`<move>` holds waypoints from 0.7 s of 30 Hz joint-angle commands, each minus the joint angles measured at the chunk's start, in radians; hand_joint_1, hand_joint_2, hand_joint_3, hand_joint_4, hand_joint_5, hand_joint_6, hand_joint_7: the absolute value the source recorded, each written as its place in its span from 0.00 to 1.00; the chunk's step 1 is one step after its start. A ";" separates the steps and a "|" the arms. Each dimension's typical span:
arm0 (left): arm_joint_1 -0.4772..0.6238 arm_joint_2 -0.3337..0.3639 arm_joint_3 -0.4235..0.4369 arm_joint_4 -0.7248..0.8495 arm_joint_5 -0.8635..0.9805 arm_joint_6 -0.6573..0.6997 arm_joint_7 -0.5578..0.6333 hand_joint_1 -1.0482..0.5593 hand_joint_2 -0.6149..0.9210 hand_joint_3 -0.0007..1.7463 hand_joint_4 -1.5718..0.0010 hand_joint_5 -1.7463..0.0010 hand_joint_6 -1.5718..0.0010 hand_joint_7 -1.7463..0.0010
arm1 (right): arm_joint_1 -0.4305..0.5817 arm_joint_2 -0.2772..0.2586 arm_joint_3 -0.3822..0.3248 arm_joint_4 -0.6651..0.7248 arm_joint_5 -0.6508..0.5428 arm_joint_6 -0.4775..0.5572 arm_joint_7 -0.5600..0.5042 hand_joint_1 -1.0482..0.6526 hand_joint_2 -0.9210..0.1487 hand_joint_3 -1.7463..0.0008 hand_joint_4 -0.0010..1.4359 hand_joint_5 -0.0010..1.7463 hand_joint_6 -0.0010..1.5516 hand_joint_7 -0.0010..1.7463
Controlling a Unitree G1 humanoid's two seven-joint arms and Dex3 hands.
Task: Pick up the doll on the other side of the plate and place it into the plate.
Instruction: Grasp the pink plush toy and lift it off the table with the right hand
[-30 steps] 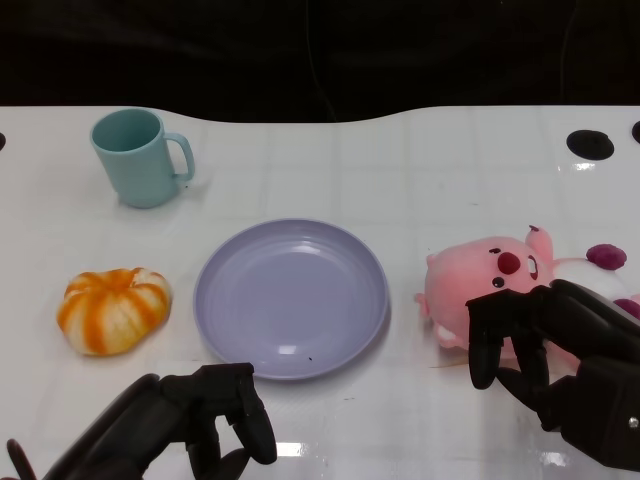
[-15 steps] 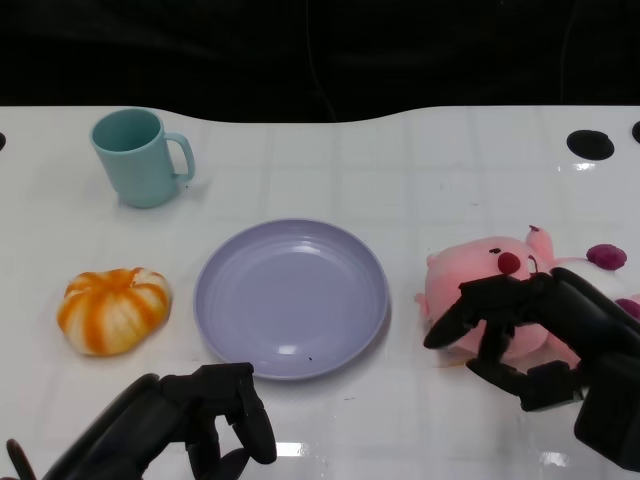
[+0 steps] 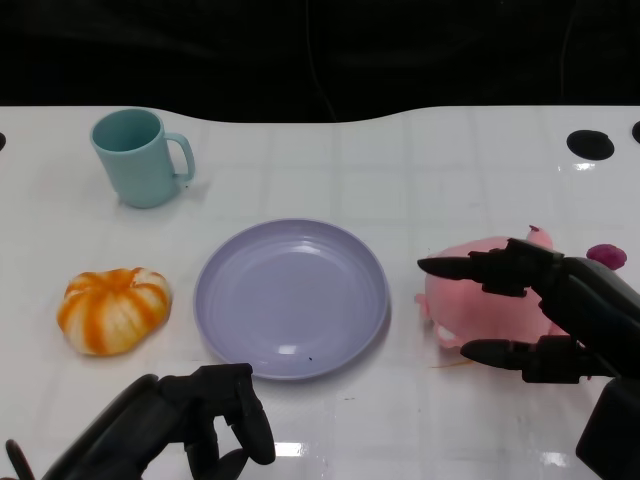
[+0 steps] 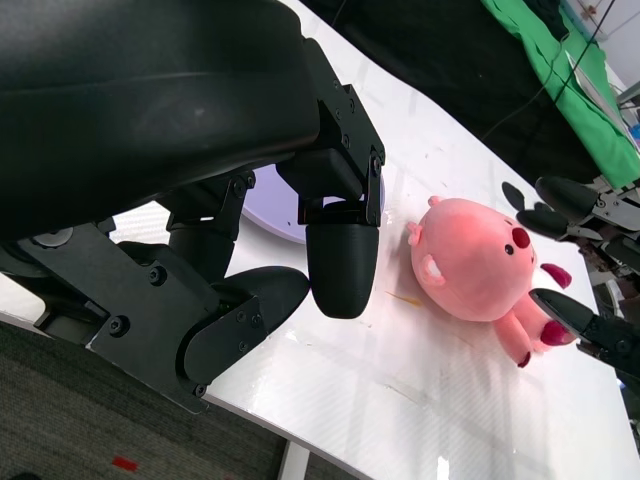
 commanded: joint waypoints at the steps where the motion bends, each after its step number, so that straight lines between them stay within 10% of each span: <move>1: -0.002 0.017 0.007 0.000 0.002 -0.008 -0.009 0.55 0.74 0.68 0.57 0.01 0.58 0.19 | -0.026 -0.026 -0.028 -0.011 -0.026 0.031 -0.017 0.32 0.01 0.97 0.00 0.22 0.17 0.00; 21: -0.011 0.027 -0.016 -0.012 0.026 0.022 -0.007 0.55 0.75 0.68 0.58 0.00 0.59 0.18 | -0.131 -0.138 0.024 -0.119 -0.247 0.368 0.160 0.24 0.08 1.00 0.00 0.05 0.06 0.00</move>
